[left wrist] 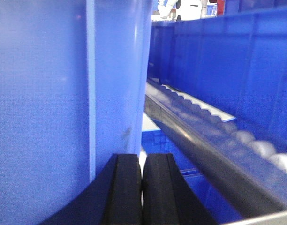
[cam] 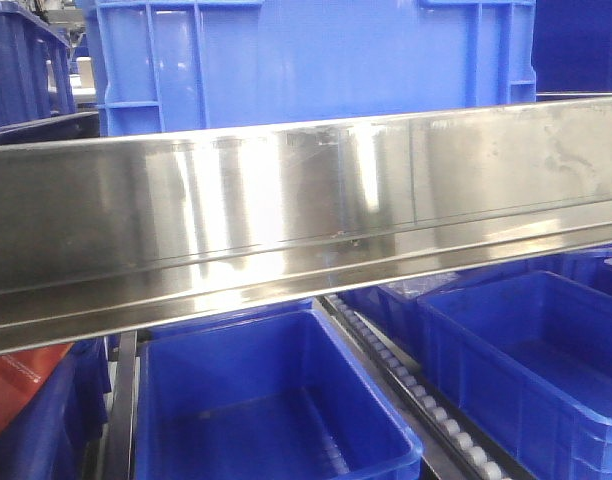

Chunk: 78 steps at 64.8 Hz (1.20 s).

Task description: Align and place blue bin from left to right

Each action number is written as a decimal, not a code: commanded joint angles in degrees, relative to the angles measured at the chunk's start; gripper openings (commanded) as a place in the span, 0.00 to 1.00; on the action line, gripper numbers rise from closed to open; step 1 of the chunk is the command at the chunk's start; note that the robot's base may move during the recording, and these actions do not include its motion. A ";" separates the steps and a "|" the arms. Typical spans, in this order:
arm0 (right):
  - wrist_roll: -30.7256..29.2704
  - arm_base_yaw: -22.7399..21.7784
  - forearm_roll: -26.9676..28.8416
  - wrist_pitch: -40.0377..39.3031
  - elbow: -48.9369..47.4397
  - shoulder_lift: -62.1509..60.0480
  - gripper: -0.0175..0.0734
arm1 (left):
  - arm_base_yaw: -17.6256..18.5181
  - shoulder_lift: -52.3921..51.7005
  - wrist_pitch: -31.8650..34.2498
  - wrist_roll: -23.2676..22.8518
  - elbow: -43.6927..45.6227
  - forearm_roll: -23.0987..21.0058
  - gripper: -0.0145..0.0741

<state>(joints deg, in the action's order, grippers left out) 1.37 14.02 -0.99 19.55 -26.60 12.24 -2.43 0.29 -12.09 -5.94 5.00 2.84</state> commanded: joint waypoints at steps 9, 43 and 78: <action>-0.42 -0.12 -0.46 -1.71 0.16 -0.26 0.10 | -0.14 -0.29 8.34 0.16 -5.00 0.34 0.16; -0.42 -0.12 -0.46 -2.01 0.16 -0.26 0.10 | -0.14 -0.29 10.02 0.16 -5.00 0.34 0.16; -0.42 -0.12 -0.46 -2.01 0.16 -0.26 0.10 | -0.14 -0.29 10.02 0.16 -5.00 0.34 0.16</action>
<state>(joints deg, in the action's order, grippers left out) 1.37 14.02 -0.99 18.94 -26.60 12.24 -2.43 0.18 -3.53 -5.94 0.16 3.05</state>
